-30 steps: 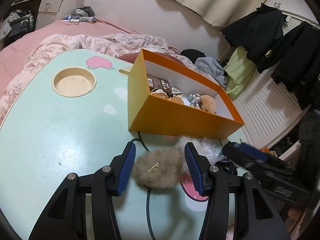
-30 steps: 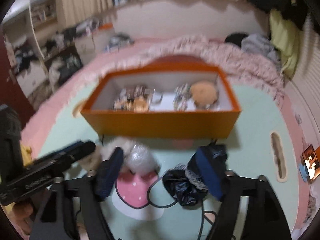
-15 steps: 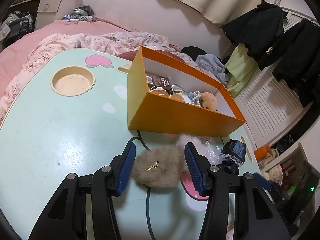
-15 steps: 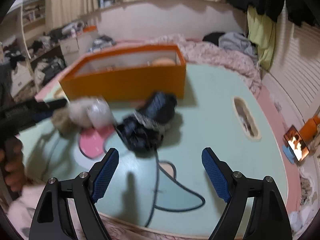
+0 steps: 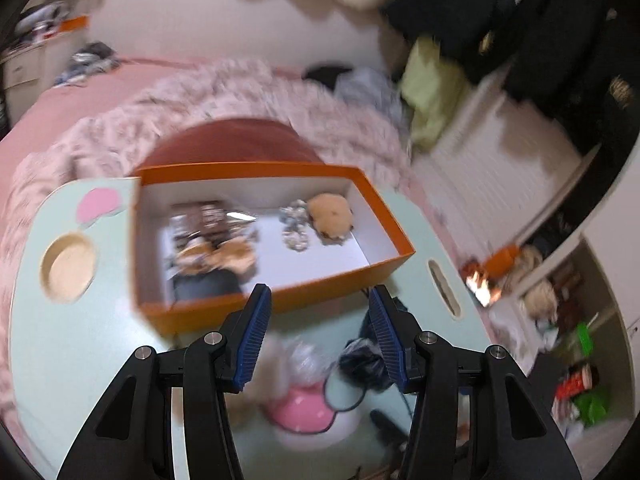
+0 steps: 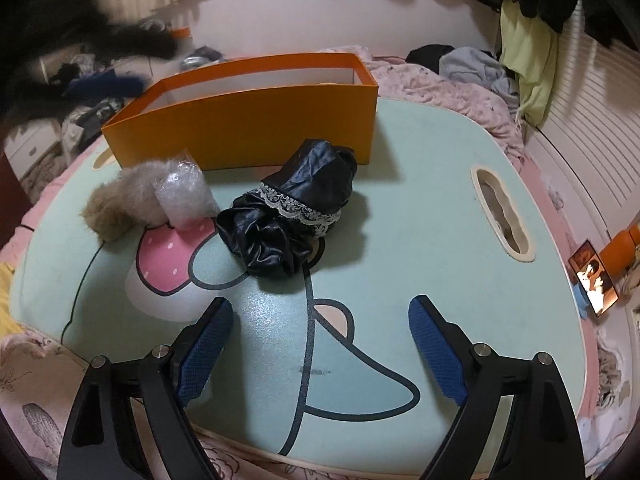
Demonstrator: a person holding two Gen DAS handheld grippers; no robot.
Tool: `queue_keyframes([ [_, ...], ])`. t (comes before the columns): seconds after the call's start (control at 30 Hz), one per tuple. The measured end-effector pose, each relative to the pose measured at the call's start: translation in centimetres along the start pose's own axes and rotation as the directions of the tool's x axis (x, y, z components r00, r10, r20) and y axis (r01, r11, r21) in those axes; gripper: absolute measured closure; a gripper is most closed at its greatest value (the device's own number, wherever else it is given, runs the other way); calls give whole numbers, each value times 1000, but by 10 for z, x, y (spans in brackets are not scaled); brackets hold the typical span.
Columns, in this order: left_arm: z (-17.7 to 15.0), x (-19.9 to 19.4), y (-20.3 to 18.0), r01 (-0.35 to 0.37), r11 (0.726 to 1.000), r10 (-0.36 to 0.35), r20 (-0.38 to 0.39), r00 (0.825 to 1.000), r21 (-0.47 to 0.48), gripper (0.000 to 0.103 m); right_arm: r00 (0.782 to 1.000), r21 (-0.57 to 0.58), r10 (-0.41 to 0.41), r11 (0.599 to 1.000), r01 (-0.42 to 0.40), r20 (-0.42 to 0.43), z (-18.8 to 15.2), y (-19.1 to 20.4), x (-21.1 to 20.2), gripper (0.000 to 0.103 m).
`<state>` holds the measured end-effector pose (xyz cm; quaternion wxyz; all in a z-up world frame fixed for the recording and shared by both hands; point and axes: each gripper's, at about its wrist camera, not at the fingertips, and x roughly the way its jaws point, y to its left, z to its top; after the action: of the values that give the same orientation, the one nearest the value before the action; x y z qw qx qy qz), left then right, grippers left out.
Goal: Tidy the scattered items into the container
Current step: 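Grasp the bead bracelet in the box with the left gripper, place on table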
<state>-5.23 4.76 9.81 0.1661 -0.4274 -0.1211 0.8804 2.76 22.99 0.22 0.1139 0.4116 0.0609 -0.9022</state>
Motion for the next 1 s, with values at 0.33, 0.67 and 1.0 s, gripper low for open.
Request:
queue_keyframes([
  [0.33, 84, 123, 10, -184, 978, 202, -248, 947, 95, 57, 1000, 1, 3, 1000, -3, 4, -1, 0, -2, 13],
  [0.67, 80, 158, -3, -254, 939, 311, -258, 915, 230, 74, 1000, 5, 10, 1000, -10, 8, -3, 1, -3, 11],
  [1.0, 92, 98, 3, -182, 968, 211, -172, 962, 173, 76, 1000, 7, 15, 1000, -15, 7, -4, 0, -5, 11],
])
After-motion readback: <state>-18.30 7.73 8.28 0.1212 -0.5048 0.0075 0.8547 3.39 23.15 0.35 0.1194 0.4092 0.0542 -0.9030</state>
